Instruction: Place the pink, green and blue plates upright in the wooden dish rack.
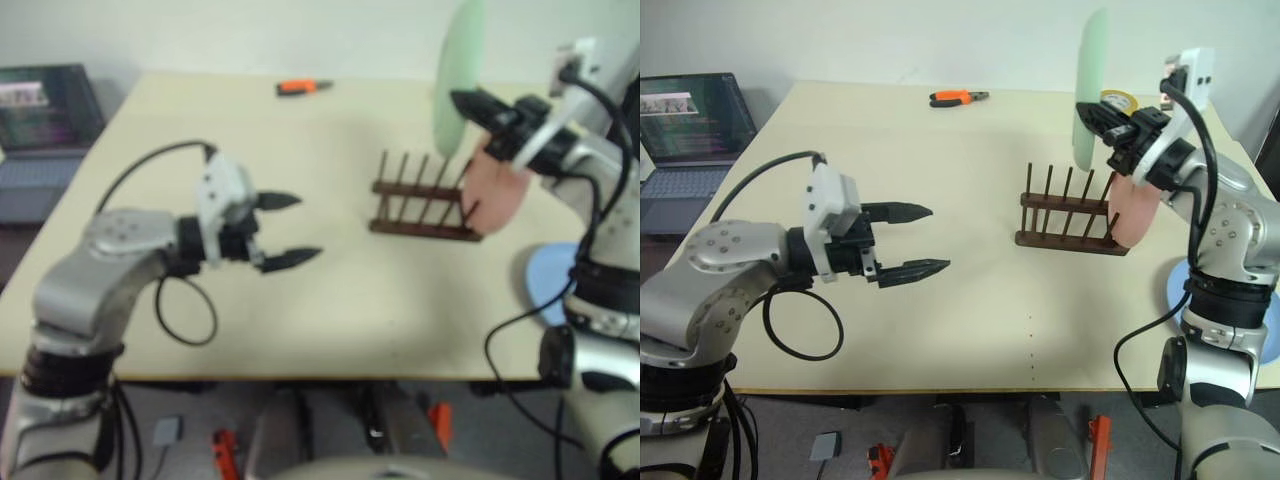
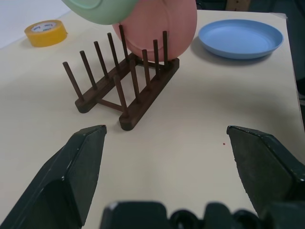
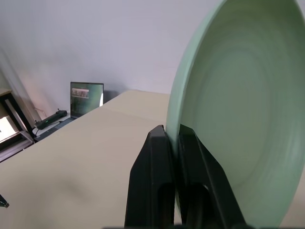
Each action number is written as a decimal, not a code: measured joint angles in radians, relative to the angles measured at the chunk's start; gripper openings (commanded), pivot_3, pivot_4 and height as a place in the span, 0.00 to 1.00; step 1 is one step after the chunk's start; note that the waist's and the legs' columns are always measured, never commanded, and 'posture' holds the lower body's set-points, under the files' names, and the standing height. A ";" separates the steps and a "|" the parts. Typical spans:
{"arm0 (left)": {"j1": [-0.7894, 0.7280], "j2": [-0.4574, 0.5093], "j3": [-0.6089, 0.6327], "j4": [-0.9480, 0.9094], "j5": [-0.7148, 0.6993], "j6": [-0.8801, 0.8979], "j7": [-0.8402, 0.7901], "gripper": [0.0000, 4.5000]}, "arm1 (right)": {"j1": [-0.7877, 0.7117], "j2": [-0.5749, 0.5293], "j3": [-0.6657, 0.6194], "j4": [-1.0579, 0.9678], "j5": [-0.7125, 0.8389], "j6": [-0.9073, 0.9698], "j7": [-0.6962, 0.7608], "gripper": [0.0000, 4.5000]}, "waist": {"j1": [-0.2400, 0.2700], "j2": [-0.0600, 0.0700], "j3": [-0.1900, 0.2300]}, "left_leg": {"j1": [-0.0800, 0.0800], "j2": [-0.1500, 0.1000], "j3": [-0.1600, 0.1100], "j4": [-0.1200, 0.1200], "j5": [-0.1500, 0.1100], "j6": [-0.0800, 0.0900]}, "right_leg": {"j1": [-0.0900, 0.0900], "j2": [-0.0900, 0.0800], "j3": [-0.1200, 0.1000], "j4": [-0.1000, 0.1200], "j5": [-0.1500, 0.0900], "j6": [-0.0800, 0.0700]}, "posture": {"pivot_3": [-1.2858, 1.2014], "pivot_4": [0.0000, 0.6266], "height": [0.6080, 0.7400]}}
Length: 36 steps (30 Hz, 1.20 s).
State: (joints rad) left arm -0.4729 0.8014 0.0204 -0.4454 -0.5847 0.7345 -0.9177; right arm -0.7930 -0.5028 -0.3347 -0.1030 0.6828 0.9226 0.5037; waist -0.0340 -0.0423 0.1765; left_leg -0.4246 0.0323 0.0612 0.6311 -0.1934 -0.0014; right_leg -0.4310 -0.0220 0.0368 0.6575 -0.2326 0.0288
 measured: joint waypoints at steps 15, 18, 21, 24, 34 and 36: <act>-0.018 -0.002 -0.037 0.025 0.003 0.006 -0.001 0.99 | 0.081 0.000 -0.018 -0.091 0.117 0.054 -0.075 0.00 | 0.001 0.000 0.000 | 0.000 0.000 0.000 0.000 0.000 0.000 | 0.000 0.000 0.000 -0.001 0.000 0.000 | 0.52 0.24 1.00; -0.020 -0.002 -0.041 0.026 0.008 0.006 -0.001 0.99 | 0.102 -0.005 -0.018 -0.092 0.126 0.056 -0.082 0.00 | 0.002 0.000 0.000 | 0.000 0.000 0.000 0.000 0.000 0.000 | 0.001 0.000 0.000 -0.001 0.000 0.000 | 0.52 0.24 1.00; -0.021 -0.002 -0.056 0.031 0.016 0.006 -0.003 0.99 | 0.120 -0.008 -0.018 -0.092 0.136 0.067 -0.090 0.00 | 0.001 0.000 0.000 | 0.000 0.000 0.000 0.000 0.000 0.000 | 0.001 0.000 0.000 -0.001 0.000 0.000 | 0.52 0.24 1.00; -0.029 -0.002 -0.058 0.045 0.018 0.006 -0.008 0.99 | 0.138 -0.023 -0.021 -0.092 0.157 0.068 -0.089 0.00 | 0.002 0.000 0.000 | 0.000 0.000 -0.001 0.000 0.000 0.000 | 0.001 0.000 0.000 -0.001 0.000 0.000 | 0.52 0.24 1.00; -0.043 -0.002 -0.073 0.059 0.045 0.000 -0.011 0.99 | 0.186 -0.044 -0.027 -0.091 0.177 0.068 -0.069 0.00 | 0.002 0.000 0.000 | 0.000 0.000 -0.001 0.000 0.000 0.000 | 0.001 0.000 0.000 -0.002 0.000 0.000 | 0.52 0.24 1.00; -0.043 -0.002 -0.074 0.062 0.053 0.000 -0.010 0.99 | 0.191 -0.046 -0.027 -0.090 0.176 0.067 -0.065 0.00 | 0.002 0.000 0.000 | 0.000 0.000 -0.001 0.000 0.000 0.000 | 0.001 0.000 0.000 -0.002 0.000 0.000 | 0.52 0.24 1.00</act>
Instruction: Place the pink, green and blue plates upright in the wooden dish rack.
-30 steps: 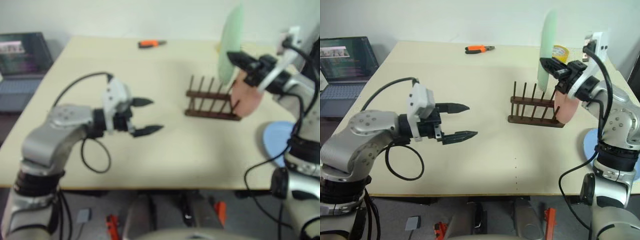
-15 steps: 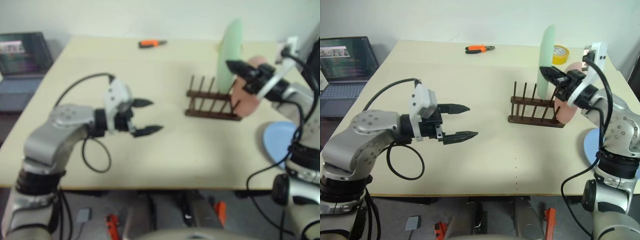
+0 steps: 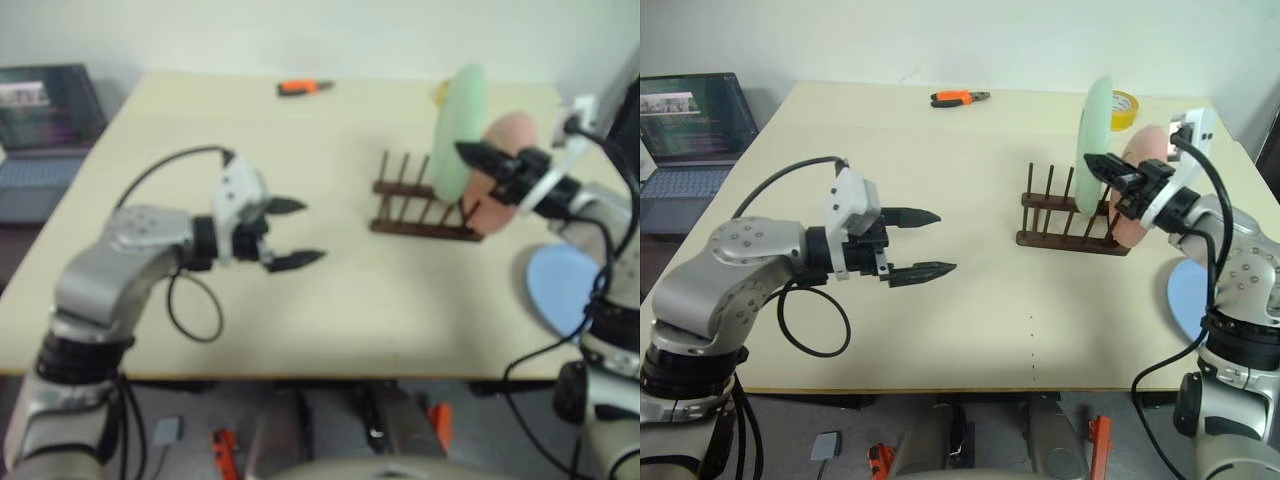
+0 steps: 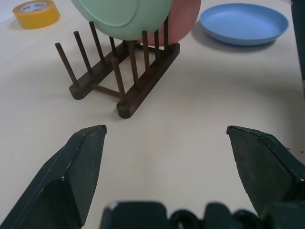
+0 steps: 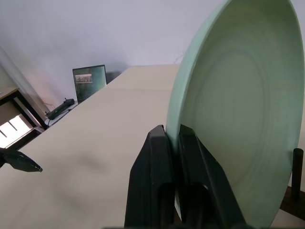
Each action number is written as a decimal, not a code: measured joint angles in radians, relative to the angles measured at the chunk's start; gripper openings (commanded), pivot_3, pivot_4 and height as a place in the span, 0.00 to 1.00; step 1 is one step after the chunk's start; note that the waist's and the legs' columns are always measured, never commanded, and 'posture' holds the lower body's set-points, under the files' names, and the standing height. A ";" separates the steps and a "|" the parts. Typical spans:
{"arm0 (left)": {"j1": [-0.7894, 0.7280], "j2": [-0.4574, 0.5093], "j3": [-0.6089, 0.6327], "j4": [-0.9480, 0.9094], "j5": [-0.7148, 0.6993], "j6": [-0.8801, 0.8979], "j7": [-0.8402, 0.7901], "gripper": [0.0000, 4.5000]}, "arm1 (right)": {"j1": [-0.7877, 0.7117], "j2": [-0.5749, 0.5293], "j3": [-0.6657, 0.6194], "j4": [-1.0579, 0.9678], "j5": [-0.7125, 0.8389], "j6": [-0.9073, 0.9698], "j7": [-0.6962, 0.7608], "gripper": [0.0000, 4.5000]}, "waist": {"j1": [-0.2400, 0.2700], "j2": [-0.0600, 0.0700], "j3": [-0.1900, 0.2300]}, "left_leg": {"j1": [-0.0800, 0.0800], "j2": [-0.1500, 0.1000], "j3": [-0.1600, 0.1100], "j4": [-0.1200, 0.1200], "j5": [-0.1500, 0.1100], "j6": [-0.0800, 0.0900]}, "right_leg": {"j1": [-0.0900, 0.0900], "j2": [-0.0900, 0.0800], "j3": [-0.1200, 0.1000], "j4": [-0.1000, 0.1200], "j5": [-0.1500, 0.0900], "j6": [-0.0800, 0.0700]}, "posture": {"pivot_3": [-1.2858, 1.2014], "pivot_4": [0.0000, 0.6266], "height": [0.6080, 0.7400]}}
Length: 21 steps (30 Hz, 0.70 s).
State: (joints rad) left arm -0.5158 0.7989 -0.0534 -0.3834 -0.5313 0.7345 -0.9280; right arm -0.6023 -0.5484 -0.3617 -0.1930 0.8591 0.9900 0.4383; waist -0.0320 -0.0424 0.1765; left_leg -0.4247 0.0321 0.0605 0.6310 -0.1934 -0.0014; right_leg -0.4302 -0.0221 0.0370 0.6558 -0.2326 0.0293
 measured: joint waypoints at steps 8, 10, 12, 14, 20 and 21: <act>0.000 0.000 0.000 0.002 0.008 -0.001 -0.001 0.99 | 0.026 -0.018 0.008 0.003 -0.006 0.000 0.019 0.00 | 0.001 0.000 0.000 | 0.000 0.000 0.000 0.000 0.000 0.000 | 0.000 0.000 0.000 -0.001 0.000 0.000 | 0.52 0.24 1.00; 0.000 0.000 0.000 0.002 0.009 -0.001 -0.001 1.00 | 0.026 -0.019 0.010 0.003 -0.008 -0.001 0.019 0.05 | 0.001 0.000 0.000 | 0.000 0.000 0.000 0.000 0.000 0.000 | 0.000 0.000 0.000 -0.001 0.000 0.000 | 0.52 0.24 1.00; 0.000 0.000 0.000 0.002 0.012 -0.001 -0.001 1.00 | 0.026 -0.019 0.011 0.006 -0.013 -0.002 0.017 0.15 | 0.001 0.000 0.000 | 0.000 0.000 0.000 0.000 0.000 0.000 | 0.001 0.000 0.000 -0.001 0.000 0.001 | 0.52 0.24 1.00; 0.000 0.000 0.000 0.002 0.017 -0.001 -0.002 1.00 | 0.026 -0.019 0.011 0.021 -0.015 -0.002 0.015 0.29 | 0.000 0.000 0.000 | 0.000 0.000 0.000 0.000 0.000 0.000 | 0.001 0.000 0.000 -0.002 0.000 0.001 | 0.52 0.24 1.00; 0.000 0.000 0.000 0.002 0.025 -0.002 -0.003 1.00 | 0.026 -0.020 0.022 0.025 -0.024 -0.006 0.015 0.75 | 0.000 0.000 0.000 | 0.000 0.000 0.000 -0.001 0.000 0.000 | 0.001 0.000 0.000 -0.004 0.001 0.001 | 0.52 0.24 1.00; 0.000 0.000 0.000 0.002 0.026 -0.002 -0.003 1.00 | 0.027 -0.020 0.028 0.025 -0.029 -0.011 0.015 0.84 | 0.000 0.000 0.000 | 0.000 0.000 0.000 -0.001 0.000 0.000 | 0.001 0.000 0.000 -0.005 0.001 0.001 | 0.52 0.24 1.00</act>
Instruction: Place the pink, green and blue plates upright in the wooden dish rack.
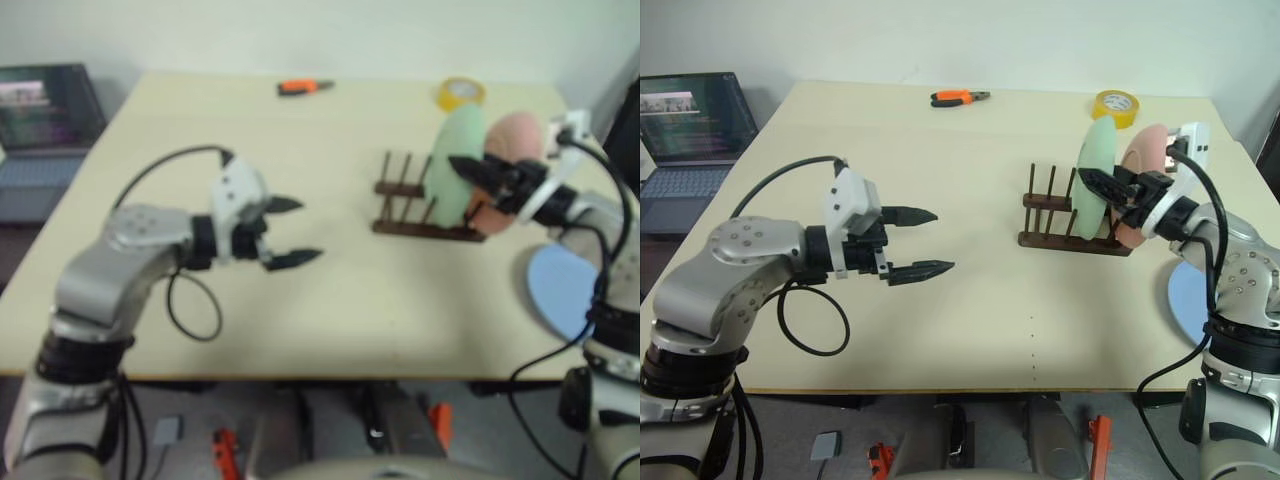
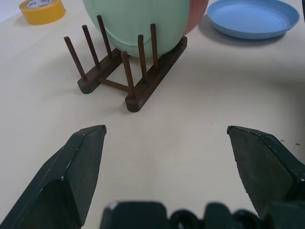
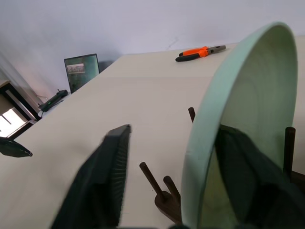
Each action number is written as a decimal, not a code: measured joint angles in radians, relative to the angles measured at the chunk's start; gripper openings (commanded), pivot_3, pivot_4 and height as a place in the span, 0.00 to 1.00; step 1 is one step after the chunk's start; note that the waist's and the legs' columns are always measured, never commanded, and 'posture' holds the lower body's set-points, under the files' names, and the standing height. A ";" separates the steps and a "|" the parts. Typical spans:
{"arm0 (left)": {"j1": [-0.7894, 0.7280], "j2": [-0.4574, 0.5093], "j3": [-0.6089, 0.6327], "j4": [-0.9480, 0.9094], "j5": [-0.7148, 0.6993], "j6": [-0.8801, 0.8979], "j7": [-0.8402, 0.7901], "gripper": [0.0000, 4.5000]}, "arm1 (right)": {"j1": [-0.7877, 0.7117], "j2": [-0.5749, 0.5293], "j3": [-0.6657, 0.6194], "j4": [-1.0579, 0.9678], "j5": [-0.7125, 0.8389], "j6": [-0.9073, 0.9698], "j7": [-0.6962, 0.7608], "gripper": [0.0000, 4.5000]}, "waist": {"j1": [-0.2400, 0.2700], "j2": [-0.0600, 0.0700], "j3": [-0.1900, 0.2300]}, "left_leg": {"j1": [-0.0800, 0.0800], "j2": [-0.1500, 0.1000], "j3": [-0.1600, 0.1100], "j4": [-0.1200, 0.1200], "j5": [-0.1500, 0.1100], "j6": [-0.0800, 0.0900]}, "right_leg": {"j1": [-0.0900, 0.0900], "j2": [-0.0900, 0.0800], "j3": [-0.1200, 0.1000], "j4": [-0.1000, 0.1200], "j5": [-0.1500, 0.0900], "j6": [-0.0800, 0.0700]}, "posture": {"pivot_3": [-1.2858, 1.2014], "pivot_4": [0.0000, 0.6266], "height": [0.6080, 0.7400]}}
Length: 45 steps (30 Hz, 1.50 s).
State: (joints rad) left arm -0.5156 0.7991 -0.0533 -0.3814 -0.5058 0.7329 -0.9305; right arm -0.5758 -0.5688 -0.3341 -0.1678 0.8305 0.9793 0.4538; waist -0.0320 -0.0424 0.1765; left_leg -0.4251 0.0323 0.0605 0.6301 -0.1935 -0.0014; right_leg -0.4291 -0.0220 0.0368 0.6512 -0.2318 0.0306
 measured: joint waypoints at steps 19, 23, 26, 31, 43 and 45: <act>-0.049 -0.018 -0.035 0.046 0.035 -0.049 -0.048 1.00 | 0.003 -0.381 0.024 -0.032 -0.132 -0.098 0.268 0.99 | 0.004 0.000 0.000 | -0.001 -0.001 0.000 0.000 0.000 0.000 | 0.003 -0.001 -0.001 -0.006 0.001 0.002 | 0.52 0.24 1.00; -0.065 -0.044 -0.064 0.032 0.027 -0.050 -0.085 1.00 | 0.198 -0.535 -0.082 -0.100 -0.100 -0.087 0.451 0.99 | 0.014 0.000 0.000 | 0.000 -0.001 -0.002 0.000 -0.001 0.001 | 0.006 -0.001 -0.003 -0.008 0.000 0.002 | 0.52 0.24 1.00; -0.075 -0.095 -0.113 0.025 0.019 -0.048 -0.103 1.00 | 0.357 -0.578 -0.152 -0.117 -0.112 -0.089 0.531 0.99 | 0.016 0.001 0.000 | 0.001 -0.001 -0.001 0.001 -0.001 0.002 | 0.007 -0.002 -0.002 -0.007 -0.001 0.001 | 0.52 0.24 1.00; -0.139 -0.238 -0.232 0.047 0.044 -0.036 -0.069 1.00 | 0.566 -0.593 -0.252 -0.147 -0.161 -0.090 0.589 0.99 | 0.017 0.001 0.000 | 0.003 -0.002 -0.001 0.006 -0.001 0.002 | 0.009 -0.001 -0.002 -0.006 0.000 0.001 | 0.52 0.24 1.00; -0.205 -0.328 -0.394 0.168 0.216 -0.061 -0.038 1.00 | 0.855 -0.523 -0.198 -0.273 -0.329 -0.044 0.447 0.99 | 0.006 0.002 -0.001 | 0.003 -0.003 -0.002 0.008 -0.002 0.002 | 0.010 -0.001 0.000 -0.006 0.000 0.001 | 0.52 0.24 1.00; -0.204 -0.344 -0.399 0.168 0.224 -0.061 -0.030 1.00 | 0.877 -0.509 -0.158 -0.269 -0.359 -0.043 0.414 0.99 | 0.007 0.002 -0.001 | 0.002 -0.004 -0.001 0.008 -0.002 0.002 | 0.009 -0.001 0.000 -0.006 0.000 0.001 | 0.52 0.24 1.00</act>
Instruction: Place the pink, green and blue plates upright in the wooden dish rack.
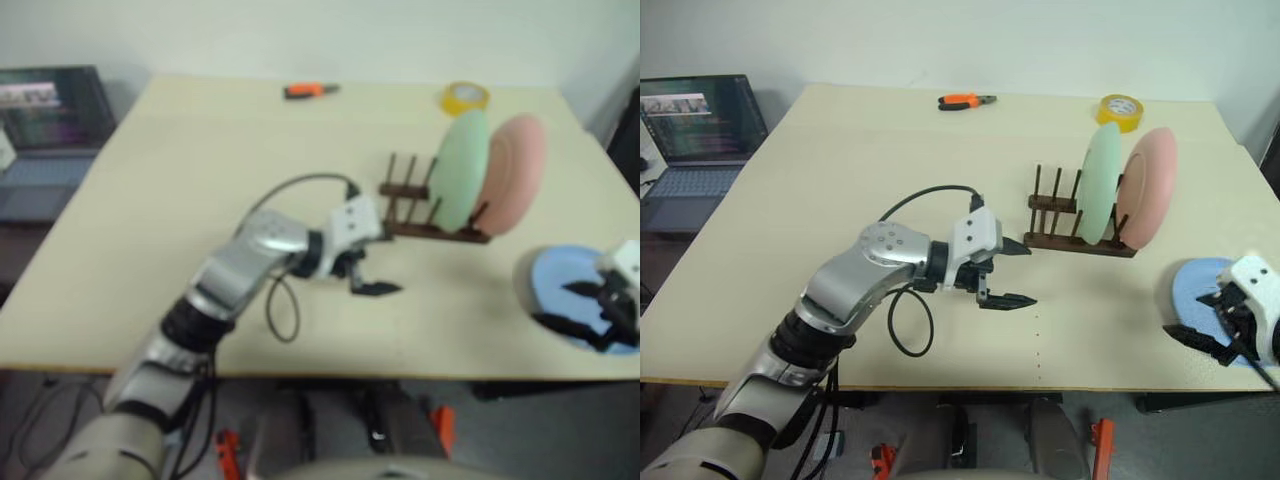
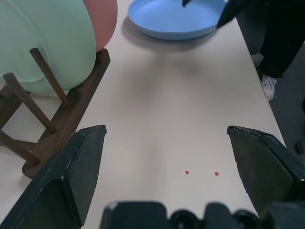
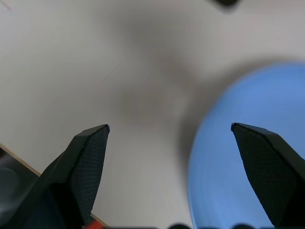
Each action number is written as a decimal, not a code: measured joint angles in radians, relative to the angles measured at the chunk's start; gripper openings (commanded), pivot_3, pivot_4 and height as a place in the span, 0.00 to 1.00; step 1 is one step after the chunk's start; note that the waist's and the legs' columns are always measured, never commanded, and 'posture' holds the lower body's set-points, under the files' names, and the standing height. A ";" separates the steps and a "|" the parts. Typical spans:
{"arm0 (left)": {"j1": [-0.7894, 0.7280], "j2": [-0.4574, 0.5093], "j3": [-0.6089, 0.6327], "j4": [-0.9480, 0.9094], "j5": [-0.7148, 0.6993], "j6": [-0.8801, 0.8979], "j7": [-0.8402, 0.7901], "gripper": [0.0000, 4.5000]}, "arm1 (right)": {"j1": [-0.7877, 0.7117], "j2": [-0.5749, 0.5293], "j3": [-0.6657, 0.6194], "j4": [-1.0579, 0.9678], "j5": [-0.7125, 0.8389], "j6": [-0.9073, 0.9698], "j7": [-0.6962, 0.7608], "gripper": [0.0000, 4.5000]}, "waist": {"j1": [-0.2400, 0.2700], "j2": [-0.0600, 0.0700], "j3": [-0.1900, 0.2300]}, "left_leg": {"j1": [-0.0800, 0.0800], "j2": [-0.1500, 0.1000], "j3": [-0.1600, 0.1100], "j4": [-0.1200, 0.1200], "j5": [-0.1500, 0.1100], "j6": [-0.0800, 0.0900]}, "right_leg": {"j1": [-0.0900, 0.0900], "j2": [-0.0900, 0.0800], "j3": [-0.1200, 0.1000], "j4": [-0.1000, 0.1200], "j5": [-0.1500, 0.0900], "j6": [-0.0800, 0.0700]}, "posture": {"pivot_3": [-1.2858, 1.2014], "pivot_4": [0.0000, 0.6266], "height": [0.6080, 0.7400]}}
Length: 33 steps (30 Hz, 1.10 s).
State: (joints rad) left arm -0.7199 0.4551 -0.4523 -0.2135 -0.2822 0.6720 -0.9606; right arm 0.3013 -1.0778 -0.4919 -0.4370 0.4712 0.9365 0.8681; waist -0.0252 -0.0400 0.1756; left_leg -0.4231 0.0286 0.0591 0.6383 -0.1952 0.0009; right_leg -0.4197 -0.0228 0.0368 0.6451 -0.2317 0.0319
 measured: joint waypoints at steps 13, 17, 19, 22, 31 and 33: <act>0.010 -0.016 -0.019 -0.014 0.026 0.021 0.033 1.00 | -0.084 0.025 0.193 0.133 -0.148 -0.056 -0.111 0.48 | -0.004 0.002 -0.001 | 0.000 0.000 0.000 0.001 0.000 0.001 | 0.000 0.001 0.000 0.001 0.000 0.000 | 0.52 0.24 1.00; 0.015 -0.009 -0.015 -0.014 0.027 0.024 0.043 1.00 | -0.116 0.025 0.211 0.156 -0.163 -0.072 -0.105 0.14 | -0.002 0.002 -0.001 | 0.000 0.000 0.000 0.002 0.000 0.001 | 0.000 0.001 0.000 0.001 0.000 0.000 | 0.52 0.24 1.00; 0.015 -0.008 -0.012 -0.014 0.028 0.024 0.052 1.00 | -0.134 0.021 0.210 0.162 -0.176 -0.080 -0.106 0.01 | -0.004 0.001 -0.001 | 0.000 0.000 0.000 0.002 0.000 0.001 | 0.000 0.001 0.000 0.001 0.000 0.000 | 0.52 0.24 1.00; 0.015 -0.001 -0.009 -0.014 0.029 0.023 0.055 1.00 | -0.162 0.016 0.197 0.175 -0.179 -0.089 -0.103 0.01 | -0.005 0.001 -0.001 | 0.000 0.000 0.000 0.004 0.000 0.001 | 0.001 0.001 0.000 0.001 0.001 0.001 | 0.52 0.24 1.00; 0.013 0.001 0.071 -0.006 0.010 -0.012 0.046 1.00 | -0.307 0.035 0.122 0.241 -0.152 -0.081 -0.110 0.01 | -0.003 0.001 -0.001 | -0.001 0.000 0.000 0.005 -0.001 0.001 | 0.001 0.001 0.001 0.001 0.001 0.002 | 0.52 0.24 1.00; 0.011 -0.009 0.094 -0.006 0.001 -0.024 0.039 1.00 | -0.333 0.049 0.095 0.242 -0.131 -0.066 -0.112 0.01 | -0.003 0.002 -0.001 | -0.002 0.000 0.000 0.004 -0.001 0.001 | 0.000 0.001 0.001 0.001 0.001 0.001 | 0.52 0.24 1.00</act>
State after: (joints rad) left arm -0.7094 0.4461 -0.3581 -0.2193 -0.2807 0.6481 -0.9214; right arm -0.0321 -1.0292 -0.3969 -0.1948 0.3400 0.8700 0.7558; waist -0.0280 -0.0383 0.1747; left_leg -0.4250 0.0288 0.0588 0.6424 -0.1960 0.0023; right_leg -0.4198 -0.0218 0.0376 0.6462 -0.2308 0.0333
